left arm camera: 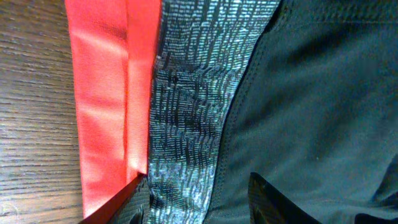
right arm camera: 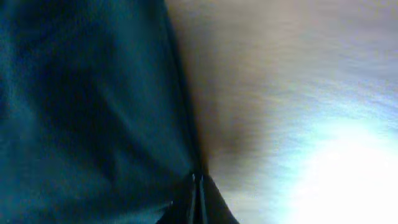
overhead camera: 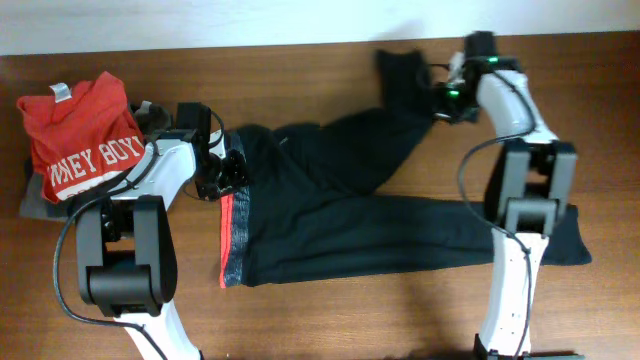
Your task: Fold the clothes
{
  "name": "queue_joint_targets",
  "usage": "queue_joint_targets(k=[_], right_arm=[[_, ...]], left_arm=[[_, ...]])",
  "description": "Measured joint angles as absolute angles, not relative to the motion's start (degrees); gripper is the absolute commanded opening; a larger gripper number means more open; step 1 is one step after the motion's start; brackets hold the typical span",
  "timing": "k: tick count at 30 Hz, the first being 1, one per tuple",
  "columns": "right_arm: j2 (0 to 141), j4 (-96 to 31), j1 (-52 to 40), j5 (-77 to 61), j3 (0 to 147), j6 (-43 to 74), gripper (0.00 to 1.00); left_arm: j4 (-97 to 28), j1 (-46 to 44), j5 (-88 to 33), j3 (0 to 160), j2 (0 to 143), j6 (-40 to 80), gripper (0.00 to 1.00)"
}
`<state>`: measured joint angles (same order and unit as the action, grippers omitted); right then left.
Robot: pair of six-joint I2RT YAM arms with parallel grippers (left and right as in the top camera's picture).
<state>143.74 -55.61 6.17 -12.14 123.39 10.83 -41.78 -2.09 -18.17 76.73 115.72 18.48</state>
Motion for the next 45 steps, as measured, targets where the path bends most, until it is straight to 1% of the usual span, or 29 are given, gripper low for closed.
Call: queue_joint_targets(k=[2,6,10,14,17,19,21,24,26,28,30,40,45], right_arm=[[143.74,-59.31,8.47,-10.94,123.87,11.68,0.05],[143.74,-66.57,11.70,-8.56,124.51,13.61,0.15],[143.74,-68.86,11.81,-7.68,124.64,13.47,0.22],[143.61,-68.27,11.57,-7.22,124.86,13.52,0.23],[143.61,-67.05,11.53,-6.72,126.78,13.56,0.35],[143.61,-65.06,11.53,-6.46,130.21,13.50,0.35],[143.26,-61.58,11.53,-6.42,132.64,13.50,0.39],[141.82,-55.02,11.53,-6.33,134.43,13.47,0.39],[141.18,-52.71,11.53,-6.22,134.67,13.54,0.38],[141.05,-51.46,11.53,-6.20,134.82,13.52,0.33],[141.23,-51.51,11.53,-6.22,134.82,13.61,0.25],[147.28,-51.05,11.53,-6.70,134.82,13.52,0.25],[150.39,-53.04,11.55,-6.68,134.80,13.52,0.25]], left_arm=[[-41.78,-2.09,-18.15,76.73,115.72,18.48,0.51],[-41.78,-2.09,-18.11,76.73,115.72,18.48,0.51],[-41.78,-2.09,-18.09,76.73,115.72,18.48,0.51],[-41.78,-2.09,-18.11,76.73,115.72,18.48,0.51],[-41.78,-2.09,-18.11,76.73,115.74,18.48,0.51],[-41.78,-2.09,-18.11,76.73,115.74,18.48,0.51],[-41.78,-2.09,-18.11,76.73,115.74,18.46,0.51],[-41.78,-2.09,-18.11,76.73,115.72,18.48,0.51],[-41.78,-2.09,-18.09,76.73,115.74,18.48,0.51],[-41.78,-2.09,-18.09,76.73,115.74,18.48,0.51],[-41.78,-2.09,-18.11,76.73,115.72,18.48,0.51],[-41.78,-2.09,-18.09,76.73,115.72,18.48,0.51],[-41.78,-2.09,-18.09,76.73,115.74,18.48,0.51]])
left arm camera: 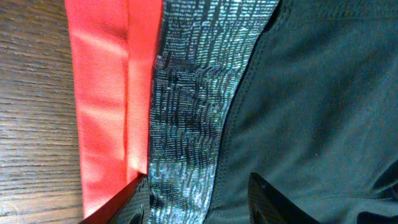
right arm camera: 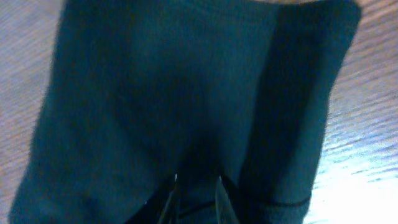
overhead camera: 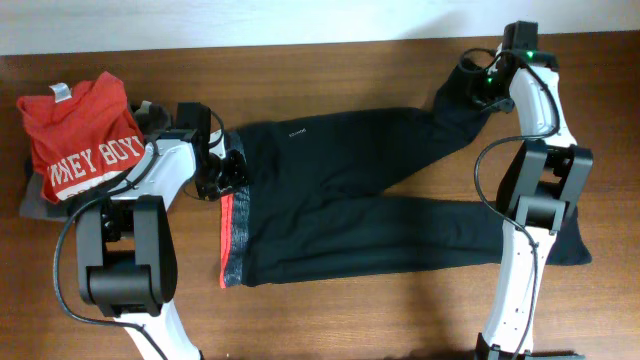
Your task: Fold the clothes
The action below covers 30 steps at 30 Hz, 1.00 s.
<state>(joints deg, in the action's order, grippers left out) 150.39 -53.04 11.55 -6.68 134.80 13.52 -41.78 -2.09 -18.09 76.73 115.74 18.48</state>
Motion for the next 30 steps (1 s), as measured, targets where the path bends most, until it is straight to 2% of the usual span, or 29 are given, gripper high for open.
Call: queue_joint_targets(k=[14,30], right_arm=[[150.15,-64.20,13.41,3.66,135.98,13.56,0.26],[149.84,-71.88,19.70,6.02,136.14,16.34,0.25]], left_arm=[[-41.78,-2.09,-18.06,76.73,115.74,18.48,0.51],[-41.78,-2.09,-17.98,76.73,115.74,18.46,0.51]])
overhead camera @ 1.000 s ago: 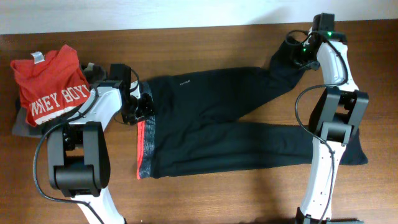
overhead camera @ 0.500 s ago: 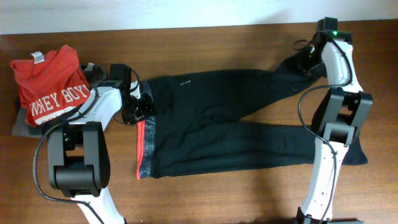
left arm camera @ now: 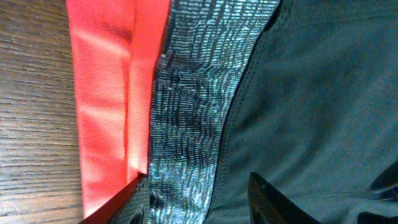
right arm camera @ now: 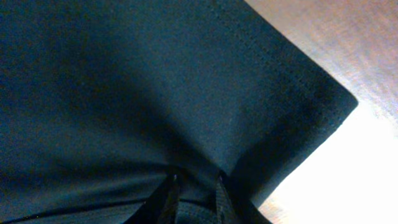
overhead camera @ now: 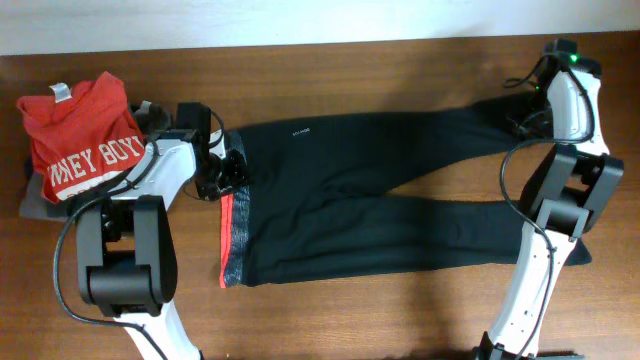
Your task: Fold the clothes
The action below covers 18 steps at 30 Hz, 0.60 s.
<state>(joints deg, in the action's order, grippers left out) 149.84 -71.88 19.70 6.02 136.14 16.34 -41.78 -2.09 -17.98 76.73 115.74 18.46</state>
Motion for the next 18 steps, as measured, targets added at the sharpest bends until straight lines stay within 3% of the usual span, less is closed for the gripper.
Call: queue_joint_targets(k=[18], right_arm=[[149.93,-82.32,23.79,11.44,135.96,18.92,0.25]], left_arm=[[-41.25,-2.15,-17.52,76.84,115.74,18.48,0.52]])
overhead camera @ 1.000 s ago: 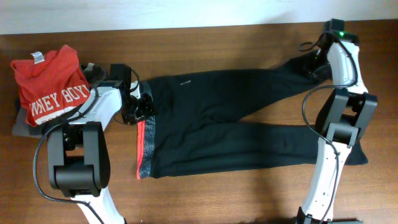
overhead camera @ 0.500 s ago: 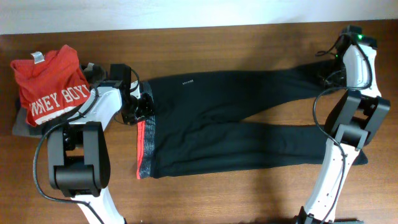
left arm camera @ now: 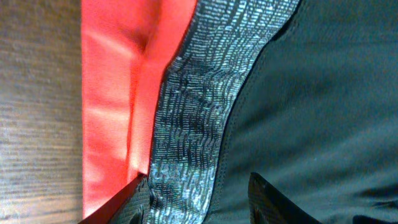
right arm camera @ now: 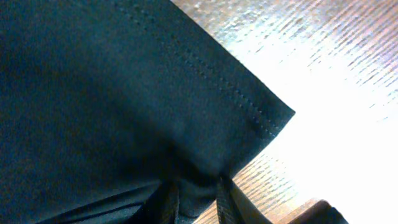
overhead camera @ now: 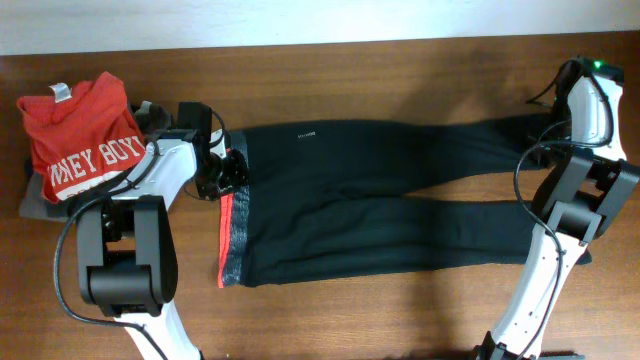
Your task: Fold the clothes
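Note:
Black pants (overhead camera: 380,200) with a red and grey waistband (overhead camera: 228,235) lie flat across the table, legs pointing right. My left gripper (overhead camera: 218,172) is at the upper end of the waistband. In the left wrist view the grey band (left arm camera: 186,124) runs between its fingers (left arm camera: 134,202), with the left gripper (left arm camera: 196,199) shut on it. My right gripper (overhead camera: 563,118) is at the far right, shut on the cuff of the far leg (right arm camera: 186,112). That cuff's stitched hem shows over the wood, pinched in the right gripper (right arm camera: 196,199).
A folded red shirt (overhead camera: 80,145) with white lettering lies at the far left on a grey cloth (overhead camera: 30,205). The table's right edge (overhead camera: 632,150) runs close to the right arm. A pale wall borders the back of the table.
My right gripper has moved a little further right with the cuff, and the far leg now lies straighter, almost parallel to the near leg. The left wrist view shifted slightly over the waistband.
The far leg first lay bent toward the back middle with my right gripper on its end. At each later moment the right gripper was further right with the cuff, drawing the leg out straight. My left gripper stayed at the waistband throughout.

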{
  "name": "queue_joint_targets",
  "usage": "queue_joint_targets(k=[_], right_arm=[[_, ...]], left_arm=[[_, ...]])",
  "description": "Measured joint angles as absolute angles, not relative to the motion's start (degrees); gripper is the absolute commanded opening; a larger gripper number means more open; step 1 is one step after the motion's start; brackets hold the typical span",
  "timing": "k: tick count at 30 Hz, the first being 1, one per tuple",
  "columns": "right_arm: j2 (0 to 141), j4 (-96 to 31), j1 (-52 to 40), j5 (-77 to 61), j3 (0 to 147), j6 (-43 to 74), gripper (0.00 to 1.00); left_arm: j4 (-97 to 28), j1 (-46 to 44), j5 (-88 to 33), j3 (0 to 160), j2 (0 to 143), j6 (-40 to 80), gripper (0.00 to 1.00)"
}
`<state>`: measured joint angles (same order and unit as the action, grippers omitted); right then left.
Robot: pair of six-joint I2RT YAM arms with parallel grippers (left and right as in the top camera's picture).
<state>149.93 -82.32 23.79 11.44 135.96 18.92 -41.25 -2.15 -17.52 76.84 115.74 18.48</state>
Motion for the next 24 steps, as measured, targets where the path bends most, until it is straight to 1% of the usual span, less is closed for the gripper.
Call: queue_joint_targets(k=[2,3,5,6,18,19,20,23,24], right_arm=[[149.95,-82.32,23.81,11.60,135.96,18.98,0.25],[149.95,-82.32,23.81,11.60,135.96,19.00,0.25],[149.95,-82.32,23.81,11.60,135.96,19.07,0.25],[149.95,-82.35,23.81,11.60,135.96,19.05,0.25],[149.95,-82.28,23.81,11.79,135.96,19.07,0.27],[149.95,-82.28,23.81,11.77,135.96,19.07,0.35],[149.95,-82.28,23.81,11.84,135.96,19.49,0.41],[149.95,-82.37,23.92,12.82,135.96,18.79,0.47],[149.95,-82.39,23.92,12.88,135.96,18.31,0.47]], left_arm=[[-40.60,-2.15,-17.50,76.84,115.77,18.48,0.50],[-40.49,-2.15,-17.50,76.84,115.79,18.48,0.42],[-40.42,-2.15,-17.21,76.84,115.81,18.61,0.30],[-40.38,-2.13,-16.95,76.84,115.85,18.70,0.27],[-40.69,-1.30,-15.22,76.84,116.18,18.70,0.28],[-40.69,-0.86,-15.27,76.84,116.18,18.70,0.28],[-40.69,-0.32,-15.11,76.84,116.18,18.70,0.28],[-40.73,1.80,-14.68,76.84,116.38,18.70,0.28],[-40.77,2.35,-14.28,76.84,116.51,18.72,0.29]])
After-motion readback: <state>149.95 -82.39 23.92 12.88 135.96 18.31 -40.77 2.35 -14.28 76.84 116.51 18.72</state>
